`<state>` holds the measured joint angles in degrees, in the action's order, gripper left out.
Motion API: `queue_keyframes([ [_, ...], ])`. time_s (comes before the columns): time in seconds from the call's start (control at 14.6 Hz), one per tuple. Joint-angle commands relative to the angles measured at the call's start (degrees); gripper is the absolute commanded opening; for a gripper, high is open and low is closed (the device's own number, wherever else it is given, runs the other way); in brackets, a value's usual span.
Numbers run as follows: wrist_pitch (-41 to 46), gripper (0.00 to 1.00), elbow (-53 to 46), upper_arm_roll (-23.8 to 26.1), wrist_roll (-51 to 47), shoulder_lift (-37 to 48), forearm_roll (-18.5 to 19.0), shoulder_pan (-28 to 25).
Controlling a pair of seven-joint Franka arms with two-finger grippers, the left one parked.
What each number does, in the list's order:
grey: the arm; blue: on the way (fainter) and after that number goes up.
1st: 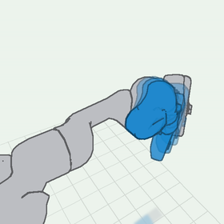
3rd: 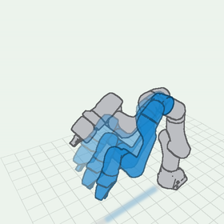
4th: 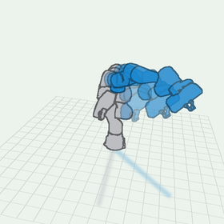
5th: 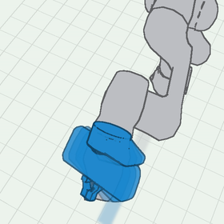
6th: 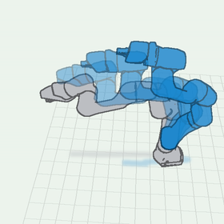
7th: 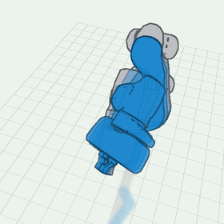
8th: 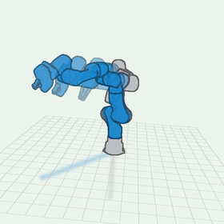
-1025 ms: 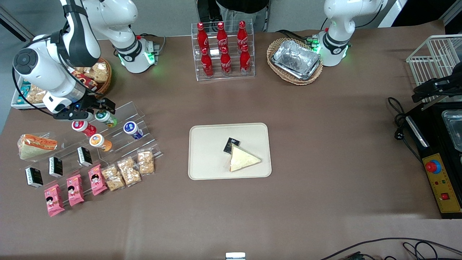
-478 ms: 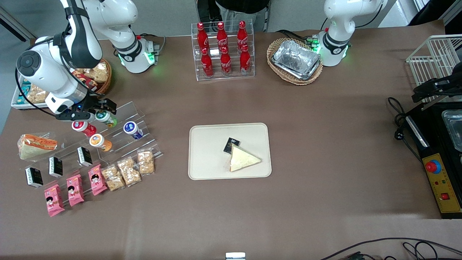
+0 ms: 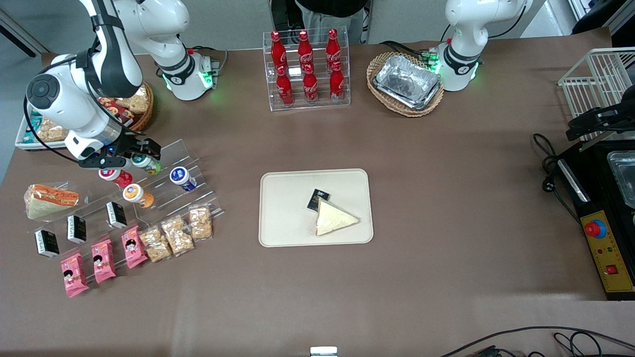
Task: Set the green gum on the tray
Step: 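Close the right gripper on the green gum bottle and lift it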
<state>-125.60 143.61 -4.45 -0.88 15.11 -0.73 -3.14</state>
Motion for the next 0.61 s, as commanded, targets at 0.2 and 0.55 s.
queue_keyframes([
  [0.2,-1.0,0.62,0.1,-0.2,-0.2,-0.2,1.1,0.0],
  [0.55,1.5,0.51,-1.8,-0.3,-0.1,2.0,1.3,-0.1],
])
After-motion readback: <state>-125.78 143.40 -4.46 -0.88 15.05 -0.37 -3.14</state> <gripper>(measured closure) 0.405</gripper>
